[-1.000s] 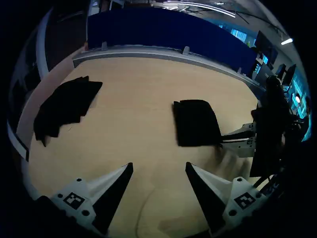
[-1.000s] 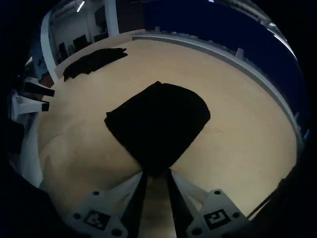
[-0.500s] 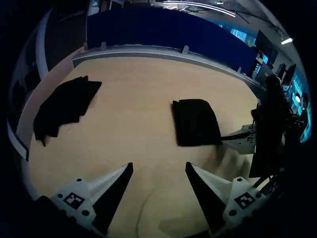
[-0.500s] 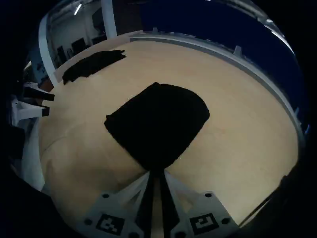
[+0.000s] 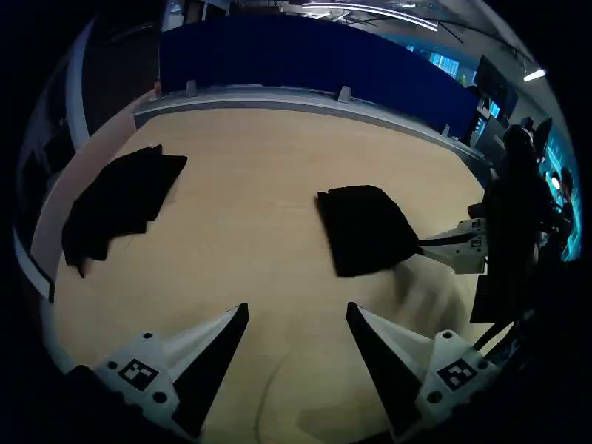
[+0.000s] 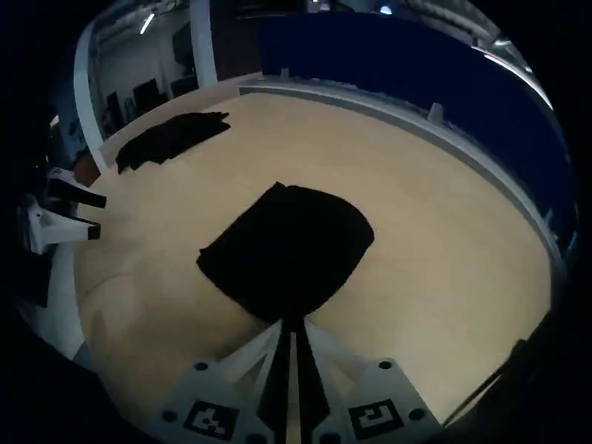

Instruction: Fold towel

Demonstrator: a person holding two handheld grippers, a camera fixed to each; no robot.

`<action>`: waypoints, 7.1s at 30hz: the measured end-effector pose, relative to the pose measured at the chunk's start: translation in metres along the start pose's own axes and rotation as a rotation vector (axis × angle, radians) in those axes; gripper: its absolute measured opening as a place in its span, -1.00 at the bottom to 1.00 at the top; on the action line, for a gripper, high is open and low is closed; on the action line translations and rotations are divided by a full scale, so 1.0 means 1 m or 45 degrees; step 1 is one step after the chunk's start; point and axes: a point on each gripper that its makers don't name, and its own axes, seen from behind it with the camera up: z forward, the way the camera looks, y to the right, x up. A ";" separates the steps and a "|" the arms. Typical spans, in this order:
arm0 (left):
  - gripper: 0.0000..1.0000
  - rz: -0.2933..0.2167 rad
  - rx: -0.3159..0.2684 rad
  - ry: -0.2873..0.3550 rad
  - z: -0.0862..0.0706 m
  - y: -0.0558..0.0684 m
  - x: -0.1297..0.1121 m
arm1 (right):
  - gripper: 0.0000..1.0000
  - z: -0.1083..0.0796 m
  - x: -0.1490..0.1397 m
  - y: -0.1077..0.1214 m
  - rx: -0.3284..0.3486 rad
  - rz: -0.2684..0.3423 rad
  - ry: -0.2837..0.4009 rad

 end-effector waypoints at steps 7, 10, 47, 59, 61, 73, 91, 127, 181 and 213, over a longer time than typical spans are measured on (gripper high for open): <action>0.97 0.004 -0.004 0.007 -0.001 0.003 0.005 | -0.90 -0.022 0.046 0.000 0.009 -0.027 0.103; 0.97 0.005 -0.005 0.016 -0.002 0.004 0.009 | -0.91 -0.033 0.071 0.003 0.006 -0.035 0.152; 0.97 0.064 -0.034 0.043 -0.002 0.025 0.029 | -0.91 -0.165 0.132 0.168 -0.238 0.095 0.350; 0.97 0.066 -0.013 0.014 0.006 0.039 0.029 | -0.90 -0.201 0.087 0.286 -0.364 0.114 0.266; 0.97 0.063 -0.008 0.011 0.008 0.041 0.029 | -0.91 -0.205 0.081 0.303 -0.379 0.121 0.256; 0.97 0.068 0.009 0.001 0.018 0.053 0.033 | -0.90 -0.213 0.047 0.372 -0.437 0.177 0.196; 0.97 0.106 -0.021 -0.010 0.024 0.075 0.039 | -0.91 -0.236 -0.022 0.382 -0.455 0.266 0.113; 0.97 0.155 -0.045 -0.009 0.018 0.086 0.046 | -0.91 -0.260 -0.205 0.356 -0.533 0.592 -0.142; 0.97 0.209 -0.039 -0.012 0.019 0.095 0.044 | 0.55 -0.259 -0.246 0.378 -0.785 0.716 -0.120; 0.97 0.195 -0.029 -0.002 0.015 0.087 0.044 | 0.93 -0.211 -0.191 0.349 -0.631 0.689 0.034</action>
